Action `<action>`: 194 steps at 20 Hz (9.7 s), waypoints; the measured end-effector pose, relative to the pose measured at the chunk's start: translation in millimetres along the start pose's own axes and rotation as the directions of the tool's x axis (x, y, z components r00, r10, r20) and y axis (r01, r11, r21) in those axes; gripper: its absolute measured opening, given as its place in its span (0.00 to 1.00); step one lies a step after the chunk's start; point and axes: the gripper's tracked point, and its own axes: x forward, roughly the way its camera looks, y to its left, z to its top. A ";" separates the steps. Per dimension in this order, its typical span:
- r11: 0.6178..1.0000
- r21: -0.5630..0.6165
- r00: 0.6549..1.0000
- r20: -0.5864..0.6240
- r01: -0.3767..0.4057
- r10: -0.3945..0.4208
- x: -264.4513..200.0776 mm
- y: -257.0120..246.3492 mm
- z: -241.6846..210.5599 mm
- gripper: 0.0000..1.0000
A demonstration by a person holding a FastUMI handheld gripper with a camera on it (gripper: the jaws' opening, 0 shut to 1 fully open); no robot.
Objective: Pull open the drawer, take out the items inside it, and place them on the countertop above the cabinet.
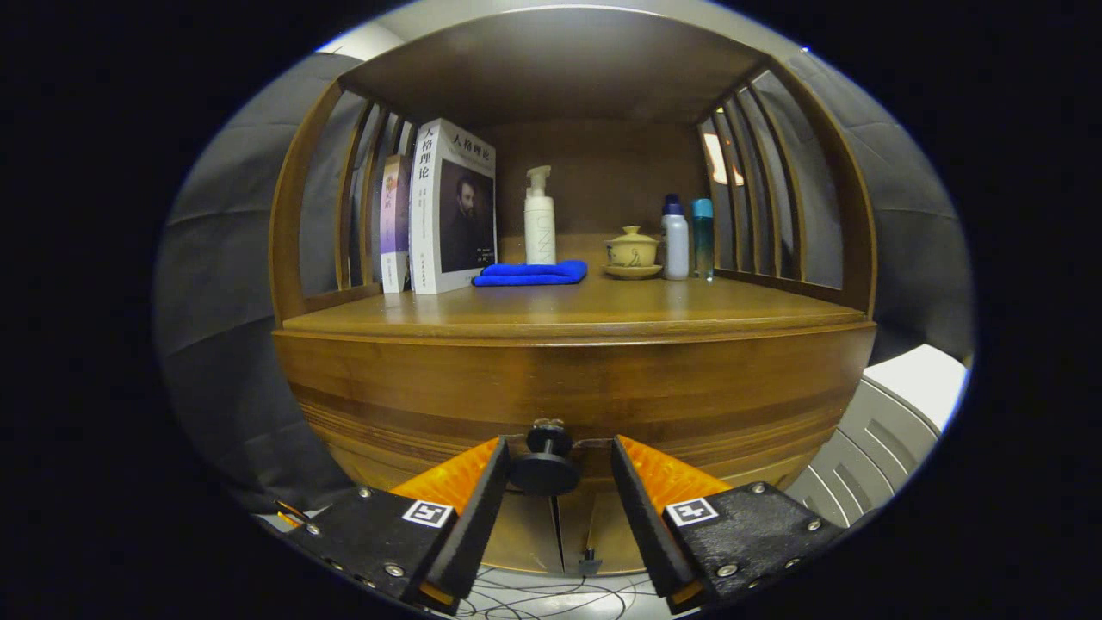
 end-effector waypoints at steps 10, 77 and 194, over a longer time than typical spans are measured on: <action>0.999 0.040 0.999 -0.051 0.014 -0.012 4.5 3.8 -7.2 0.44; 0.997 0.062 0.978 0.196 0.055 -0.066 -198.7 -8.8 80.5 0.92; 0.998 0.054 0.999 -0.049 0.016 -0.013 47.8 -46.9 158.9 0.96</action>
